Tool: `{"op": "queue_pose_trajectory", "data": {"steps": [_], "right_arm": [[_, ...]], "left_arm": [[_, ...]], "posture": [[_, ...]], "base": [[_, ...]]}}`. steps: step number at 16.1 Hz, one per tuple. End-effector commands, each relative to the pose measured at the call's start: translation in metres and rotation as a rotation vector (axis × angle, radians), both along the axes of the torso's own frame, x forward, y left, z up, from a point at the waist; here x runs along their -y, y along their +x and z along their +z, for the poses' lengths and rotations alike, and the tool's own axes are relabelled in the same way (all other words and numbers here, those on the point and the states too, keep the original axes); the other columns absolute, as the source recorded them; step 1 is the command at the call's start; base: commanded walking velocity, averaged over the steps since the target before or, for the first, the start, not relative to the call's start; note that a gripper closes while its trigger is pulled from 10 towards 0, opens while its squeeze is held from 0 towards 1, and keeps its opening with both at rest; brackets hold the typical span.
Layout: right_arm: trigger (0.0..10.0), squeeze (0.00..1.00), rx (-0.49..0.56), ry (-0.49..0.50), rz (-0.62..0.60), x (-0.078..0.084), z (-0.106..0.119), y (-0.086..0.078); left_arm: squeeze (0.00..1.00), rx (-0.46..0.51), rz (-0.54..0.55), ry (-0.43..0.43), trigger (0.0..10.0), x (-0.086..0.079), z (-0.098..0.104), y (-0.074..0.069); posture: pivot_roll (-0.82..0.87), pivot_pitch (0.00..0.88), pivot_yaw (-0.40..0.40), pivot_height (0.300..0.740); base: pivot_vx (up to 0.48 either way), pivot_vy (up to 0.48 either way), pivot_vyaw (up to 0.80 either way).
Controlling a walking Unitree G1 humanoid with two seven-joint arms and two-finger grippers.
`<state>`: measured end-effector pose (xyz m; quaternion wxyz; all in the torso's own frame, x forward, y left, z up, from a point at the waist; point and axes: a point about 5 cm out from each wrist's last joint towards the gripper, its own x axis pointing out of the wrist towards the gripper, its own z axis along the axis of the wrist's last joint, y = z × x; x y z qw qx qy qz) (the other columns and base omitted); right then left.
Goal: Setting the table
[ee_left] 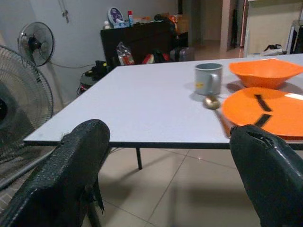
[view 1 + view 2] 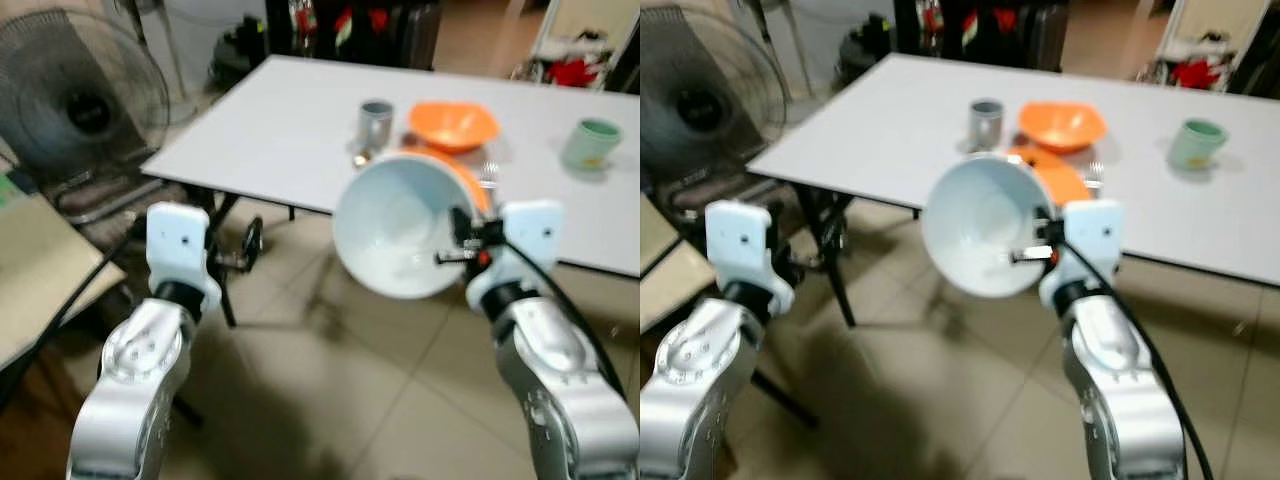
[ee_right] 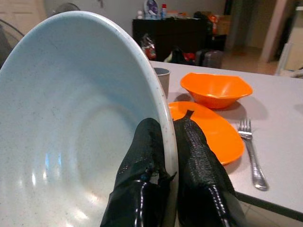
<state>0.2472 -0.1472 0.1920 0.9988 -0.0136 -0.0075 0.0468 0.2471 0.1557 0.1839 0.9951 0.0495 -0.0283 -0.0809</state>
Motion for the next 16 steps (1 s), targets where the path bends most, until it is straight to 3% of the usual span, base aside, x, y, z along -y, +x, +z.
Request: {"op": "queue_pose_trajectory", "data": {"steps": [1, 3, 5, 9, 16], "right_arm": [[10.0, 0.00, 0.030, 0.002, -0.009, 0.004, 0.010, 0.002], [10.0, 0.00, 0.022, 0.003, -0.017, 0.007, 0.010, 0.004], [10.0, 0.00, 0.000, 0.007, -0.054, 0.014, 0.008, 0.007], [10.0, 0.00, -0.019, 0.023, -0.089, 0.020, 0.009, 0.008], [10.0, 0.00, -0.039, 0.079, -0.154, 0.030, 0.010, 0.010]], "left_arm": [[0.02, -0.006, -0.012, -0.021, 10.0, 0.002, 0.000, 0.001], [0.00, -0.001, -0.001, -0.028, 10.0, 0.001, 0.001, 0.002], [0.00, 0.012, -0.029, 0.023, 10.0, 0.003, 0.001, 0.002], [0.00, 0.014, -0.049, 0.004, 10.0, 0.005, 0.001, 0.002], [0.00, 0.022, -0.059, -0.006, 10.0, 0.005, 0.003, 0.004]], "posture": [[-0.09, 0.023, 0.071, 0.740], [-0.09, 0.024, 0.069, 0.740], [-0.09, 0.022, 0.070, 0.740], [-0.10, 0.023, 0.072, 0.740], [-0.10, 0.022, 0.070, 0.740]], "base": [[0.000, 0.000, 0.00], [0.000, 0.000, 0.00], [0.000, 0.000, -0.79], [0.000, 0.000, -0.80], [0.275, 0.000, -0.80]]}}
